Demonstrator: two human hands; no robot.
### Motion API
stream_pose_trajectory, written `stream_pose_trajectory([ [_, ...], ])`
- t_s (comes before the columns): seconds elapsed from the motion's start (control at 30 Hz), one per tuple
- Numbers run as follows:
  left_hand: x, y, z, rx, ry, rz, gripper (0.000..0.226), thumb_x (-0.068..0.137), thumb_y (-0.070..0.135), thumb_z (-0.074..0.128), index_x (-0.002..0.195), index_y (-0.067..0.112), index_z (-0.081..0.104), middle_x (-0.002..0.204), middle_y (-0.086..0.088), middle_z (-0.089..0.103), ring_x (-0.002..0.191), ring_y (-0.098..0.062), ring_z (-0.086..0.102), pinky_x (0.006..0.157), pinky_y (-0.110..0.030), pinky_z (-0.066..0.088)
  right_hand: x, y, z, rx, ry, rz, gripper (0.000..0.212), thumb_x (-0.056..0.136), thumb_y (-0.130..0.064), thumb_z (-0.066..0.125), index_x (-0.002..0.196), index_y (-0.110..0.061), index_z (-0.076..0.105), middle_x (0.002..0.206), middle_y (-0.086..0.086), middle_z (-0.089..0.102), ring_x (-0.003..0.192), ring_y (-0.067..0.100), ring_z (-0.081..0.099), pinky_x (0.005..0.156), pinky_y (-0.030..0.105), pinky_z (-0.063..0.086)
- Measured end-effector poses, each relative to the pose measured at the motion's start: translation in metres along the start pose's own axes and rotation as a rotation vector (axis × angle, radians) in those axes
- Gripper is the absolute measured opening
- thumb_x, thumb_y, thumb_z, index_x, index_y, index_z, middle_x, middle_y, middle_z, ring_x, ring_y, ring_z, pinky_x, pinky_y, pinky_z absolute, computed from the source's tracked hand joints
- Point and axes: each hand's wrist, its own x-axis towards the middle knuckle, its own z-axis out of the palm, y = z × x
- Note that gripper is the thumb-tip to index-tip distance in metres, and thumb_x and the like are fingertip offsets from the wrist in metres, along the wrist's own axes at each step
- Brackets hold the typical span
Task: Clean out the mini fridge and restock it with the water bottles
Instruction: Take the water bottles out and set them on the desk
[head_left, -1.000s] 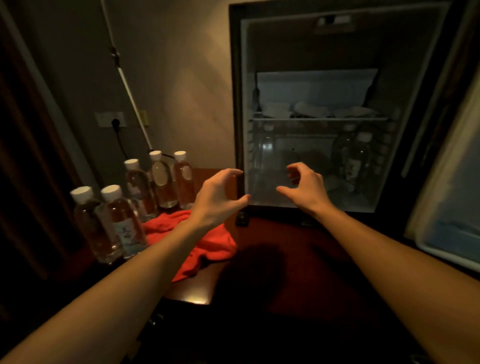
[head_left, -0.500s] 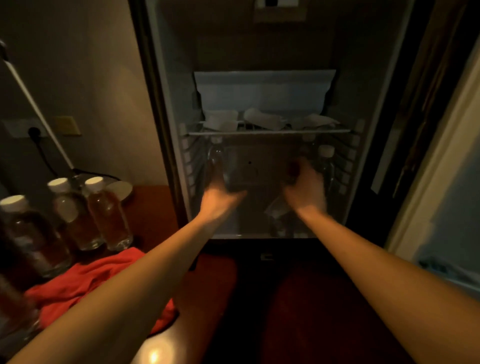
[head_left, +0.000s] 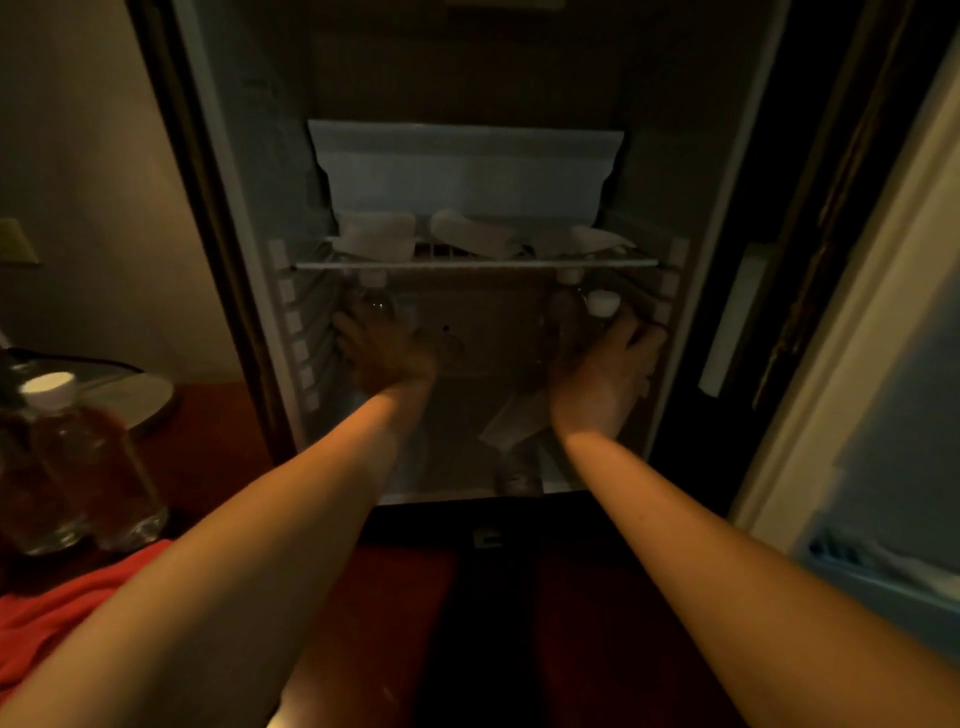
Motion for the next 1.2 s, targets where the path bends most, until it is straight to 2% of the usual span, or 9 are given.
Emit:
stream_pose_trajectory([
  [0.13,0.004,0.004,0.005,-0.046,0.028,-0.056,0.079,0.086,0.029,0.068,0.15,0.014,0.025,0.156,-0.019,0.02,0.143,-0.036,0.021,0.113,-0.046,0.022,-0.002,-0.005,0.004,-0.091,0.062,0.048,0.044,0.086,-0.026,0.064,0.123,-0.01,0.049,0.13,0.02,0.044,0.117,0.043,0.044,0.094,0.046,0.037],
  [0.3,0.006,0.007,0.011,0.014,0.126,-0.006,0.067,0.089,0.034,0.064,0.145,0.01,0.036,0.147,-0.021,0.037,0.133,-0.037,0.038,0.108,-0.044,0.029,-0.012,-0.007,-0.012,-0.076,-0.045,-0.001,0.062,0.082,-0.029,0.064,0.136,-0.012,0.041,0.14,0.021,0.04,0.123,0.043,0.04,0.099,0.051,0.035],
  [0.43,0.016,-0.004,0.014,0.02,-0.02,0.091,0.066,0.09,0.04,0.061,0.143,0.009,0.038,0.139,-0.019,0.049,0.128,-0.038,0.047,0.104,-0.047,0.037,-0.009,-0.005,-0.024,0.003,-0.205,0.034,0.062,0.084,-0.026,0.063,0.138,-0.023,0.032,0.135,0.012,0.052,0.12,0.038,0.051,0.095,0.047,0.042],
  [0.53,0.012,-0.009,0.002,-0.012,-0.024,0.126,0.066,0.089,0.041,0.064,0.143,0.014,0.039,0.136,-0.019,0.051,0.126,-0.04,0.049,0.1,-0.05,0.042,-0.004,-0.005,-0.033,0.005,-0.272,0.017,0.065,0.081,-0.024,0.067,0.136,-0.023,0.034,0.125,0.014,0.061,0.111,0.038,0.059,0.089,0.044,0.046],
  [0.7,-0.009,-0.016,-0.034,-0.073,-0.07,0.146,0.042,0.084,0.042,0.065,0.12,0.02,0.059,0.12,-0.015,0.064,0.112,-0.037,0.06,0.09,-0.042,0.048,-0.009,-0.017,-0.043,0.138,-0.294,0.081,0.058,0.08,-0.026,0.07,0.131,-0.024,0.042,0.118,0.012,0.065,0.109,0.036,0.06,0.089,0.039,0.047],
  [0.83,-0.034,-0.03,-0.062,-0.173,-0.22,0.275,0.062,0.074,0.053,0.067,0.126,0.022,0.056,0.12,-0.013,0.065,0.112,-0.035,0.06,0.09,-0.041,0.05,-0.027,-0.023,-0.055,0.241,-0.323,0.046,0.06,0.075,-0.034,0.073,0.126,-0.034,0.042,0.115,0.004,0.066,0.105,0.029,0.064,0.09,0.045,0.053],
  [0.93,-0.05,-0.035,-0.086,-0.23,-0.22,0.236,0.071,0.067,0.065,0.07,0.125,0.026,0.057,0.115,-0.01,0.068,0.108,-0.032,0.063,0.087,-0.04,0.053,-0.035,-0.029,-0.069,0.267,-0.328,-0.007,0.065,0.073,-0.035,0.077,0.129,-0.032,0.043,0.117,0.003,0.066,0.11,0.026,0.062,0.094,0.044,0.051],
  [1.1,-0.067,-0.037,-0.127,-0.298,-0.15,0.282,0.046,0.071,0.038,0.081,0.107,0.018,0.061,0.092,-0.001,0.066,0.095,-0.028,0.065,0.074,-0.031,0.044,-0.045,-0.045,-0.093,0.296,-0.289,-0.13,0.061,0.072,-0.029,0.08,0.123,-0.024,0.048,0.115,0.003,0.066,0.107,0.026,0.062,0.088,0.038,0.05],
  [1.2,-0.077,-0.044,-0.153,-0.339,-0.179,0.331,0.045,0.068,0.038,0.083,0.107,0.026,0.062,0.086,0.012,0.062,0.09,-0.015,0.064,0.076,-0.028,0.048,-0.055,-0.053,-0.105,0.314,-0.289,-0.167,0.064,0.07,-0.029,0.083,0.124,-0.024,0.049,0.115,0.002,0.065,0.106,0.024,0.06,0.087,0.036,0.048],
])
